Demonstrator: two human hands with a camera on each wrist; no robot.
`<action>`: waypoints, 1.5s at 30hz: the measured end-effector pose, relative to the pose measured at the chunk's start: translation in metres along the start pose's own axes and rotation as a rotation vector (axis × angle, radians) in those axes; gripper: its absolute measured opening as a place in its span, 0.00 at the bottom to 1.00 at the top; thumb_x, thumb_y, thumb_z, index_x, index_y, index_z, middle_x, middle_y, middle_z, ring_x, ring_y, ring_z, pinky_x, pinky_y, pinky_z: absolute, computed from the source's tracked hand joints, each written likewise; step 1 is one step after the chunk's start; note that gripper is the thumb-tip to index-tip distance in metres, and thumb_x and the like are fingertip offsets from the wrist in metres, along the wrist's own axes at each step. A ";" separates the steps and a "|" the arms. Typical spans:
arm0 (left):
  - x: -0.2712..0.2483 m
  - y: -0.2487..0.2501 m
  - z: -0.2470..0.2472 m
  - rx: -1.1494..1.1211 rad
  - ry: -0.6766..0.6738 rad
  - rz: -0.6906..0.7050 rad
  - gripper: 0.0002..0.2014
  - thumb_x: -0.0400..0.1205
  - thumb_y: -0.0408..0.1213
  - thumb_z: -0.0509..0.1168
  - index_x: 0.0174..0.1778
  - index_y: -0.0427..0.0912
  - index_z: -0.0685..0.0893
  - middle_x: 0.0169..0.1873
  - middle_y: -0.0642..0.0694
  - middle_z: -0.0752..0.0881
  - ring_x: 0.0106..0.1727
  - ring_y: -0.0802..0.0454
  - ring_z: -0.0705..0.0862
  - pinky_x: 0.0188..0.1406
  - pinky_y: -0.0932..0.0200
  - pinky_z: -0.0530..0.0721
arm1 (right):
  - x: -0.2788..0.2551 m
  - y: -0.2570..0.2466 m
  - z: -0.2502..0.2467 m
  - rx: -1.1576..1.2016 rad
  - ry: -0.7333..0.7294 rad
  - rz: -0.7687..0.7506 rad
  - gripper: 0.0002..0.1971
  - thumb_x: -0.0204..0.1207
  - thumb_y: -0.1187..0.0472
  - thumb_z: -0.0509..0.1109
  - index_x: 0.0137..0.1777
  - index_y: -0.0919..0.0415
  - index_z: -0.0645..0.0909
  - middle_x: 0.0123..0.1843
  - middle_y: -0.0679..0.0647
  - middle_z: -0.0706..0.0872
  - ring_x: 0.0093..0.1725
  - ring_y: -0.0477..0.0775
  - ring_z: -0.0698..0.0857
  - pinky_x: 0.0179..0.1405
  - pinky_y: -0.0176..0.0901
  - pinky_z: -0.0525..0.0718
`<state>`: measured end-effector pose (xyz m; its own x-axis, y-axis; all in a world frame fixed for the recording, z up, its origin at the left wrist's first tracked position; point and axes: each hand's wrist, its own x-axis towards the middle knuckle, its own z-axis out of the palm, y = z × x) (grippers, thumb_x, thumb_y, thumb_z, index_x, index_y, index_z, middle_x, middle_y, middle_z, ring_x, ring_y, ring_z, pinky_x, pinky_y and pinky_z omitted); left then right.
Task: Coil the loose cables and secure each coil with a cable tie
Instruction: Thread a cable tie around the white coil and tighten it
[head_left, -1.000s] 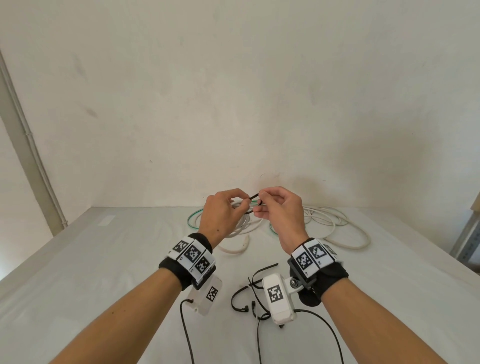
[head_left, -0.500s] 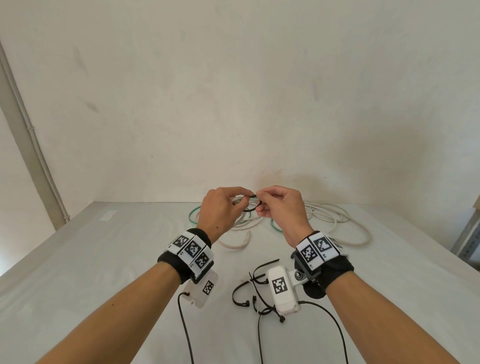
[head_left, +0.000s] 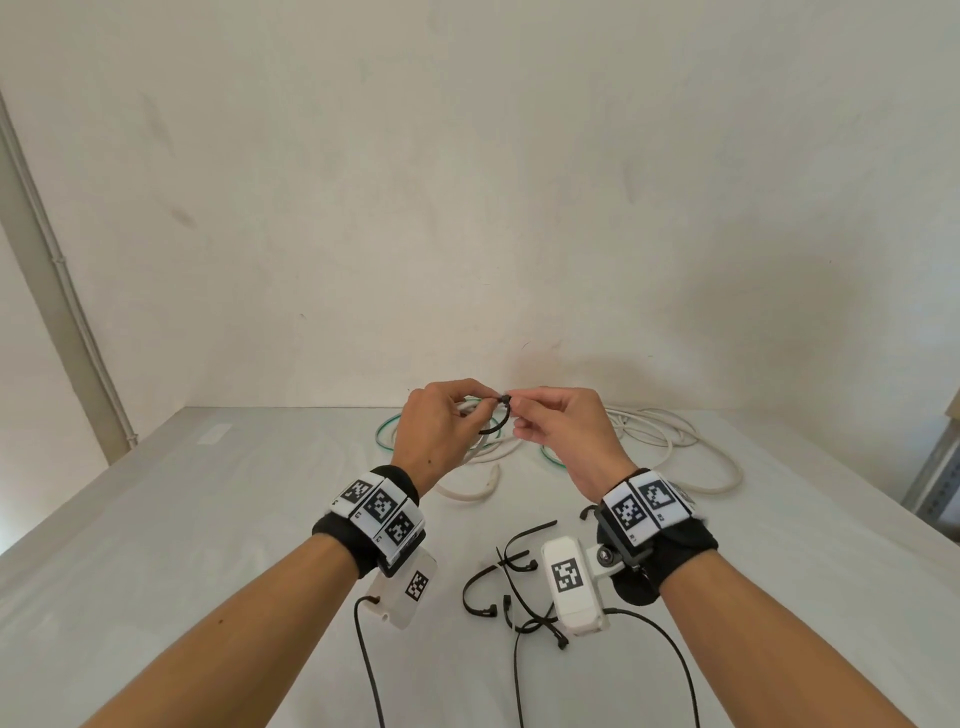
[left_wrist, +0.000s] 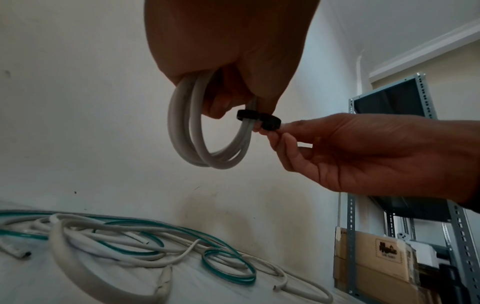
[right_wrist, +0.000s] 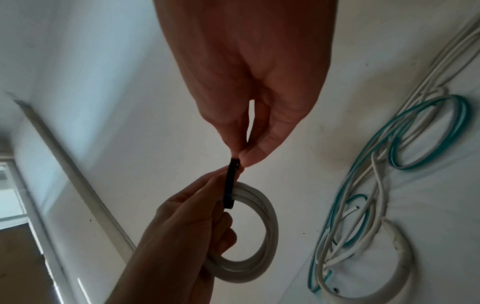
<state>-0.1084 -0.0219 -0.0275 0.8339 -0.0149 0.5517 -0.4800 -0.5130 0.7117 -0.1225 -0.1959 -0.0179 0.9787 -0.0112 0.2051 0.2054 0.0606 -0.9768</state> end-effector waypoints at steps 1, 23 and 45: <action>0.000 0.001 0.000 -0.016 -0.007 0.003 0.04 0.82 0.45 0.73 0.44 0.54 0.94 0.29 0.49 0.92 0.33 0.47 0.90 0.37 0.44 0.88 | 0.000 -0.001 0.000 -0.025 0.030 -0.032 0.06 0.81 0.69 0.77 0.55 0.69 0.92 0.41 0.62 0.91 0.39 0.51 0.88 0.45 0.40 0.91; 0.002 0.020 -0.008 -0.476 -0.240 -0.258 0.09 0.78 0.47 0.80 0.49 0.46 0.96 0.35 0.39 0.78 0.27 0.51 0.67 0.23 0.61 0.67 | 0.006 -0.011 -0.009 -0.695 0.058 -0.400 0.04 0.79 0.59 0.80 0.43 0.50 0.90 0.37 0.41 0.90 0.39 0.34 0.87 0.40 0.21 0.79; -0.004 0.018 0.006 -0.565 -0.165 -0.395 0.05 0.81 0.38 0.75 0.42 0.42 0.92 0.27 0.51 0.79 0.20 0.54 0.63 0.20 0.62 0.66 | 0.007 -0.017 -0.007 -0.334 -0.005 -0.246 0.06 0.82 0.64 0.77 0.50 0.66 0.93 0.38 0.59 0.94 0.39 0.53 0.94 0.48 0.46 0.93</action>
<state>-0.1187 -0.0364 -0.0197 0.9838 -0.0726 0.1641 -0.1633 0.0167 0.9864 -0.1192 -0.2043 -0.0001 0.9006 0.0202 0.4342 0.4231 -0.2701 -0.8649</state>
